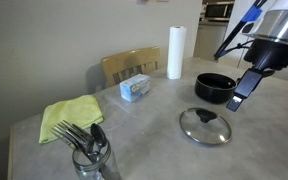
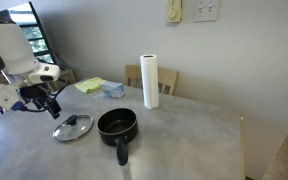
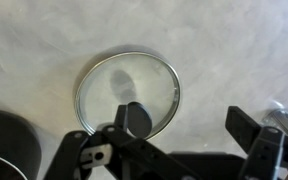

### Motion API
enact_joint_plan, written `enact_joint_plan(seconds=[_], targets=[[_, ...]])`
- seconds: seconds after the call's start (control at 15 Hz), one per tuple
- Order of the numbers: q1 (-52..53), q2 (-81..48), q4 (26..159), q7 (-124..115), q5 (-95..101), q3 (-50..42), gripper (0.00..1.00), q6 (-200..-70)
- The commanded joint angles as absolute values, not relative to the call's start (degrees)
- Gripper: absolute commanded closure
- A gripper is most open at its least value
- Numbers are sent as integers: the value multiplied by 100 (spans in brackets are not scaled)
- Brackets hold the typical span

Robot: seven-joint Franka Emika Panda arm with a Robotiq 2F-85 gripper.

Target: Place the glass lid on the black pot

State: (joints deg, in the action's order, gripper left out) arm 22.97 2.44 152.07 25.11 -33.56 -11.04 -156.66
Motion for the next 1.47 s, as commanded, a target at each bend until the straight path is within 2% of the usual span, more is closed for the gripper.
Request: enact_joint_plan(seconds=[0.0,0.47,0.53,0.67,0.93,1.4], targets=[[2297,245,15200,2512,-3356,-1120,0,-15666],[2356,-529,14332,5105,-4085,-1131,0,-14971],[1684,-689,14196,5283,-4020,-444,0,-14962],[1425,-1088,13912,5415,-3666,-128,0,-15097],[1043,-1780,13570,4732,-1998,278,0,-15727],[1185,-2133,13432,2077,807,-151,0,-16826]])
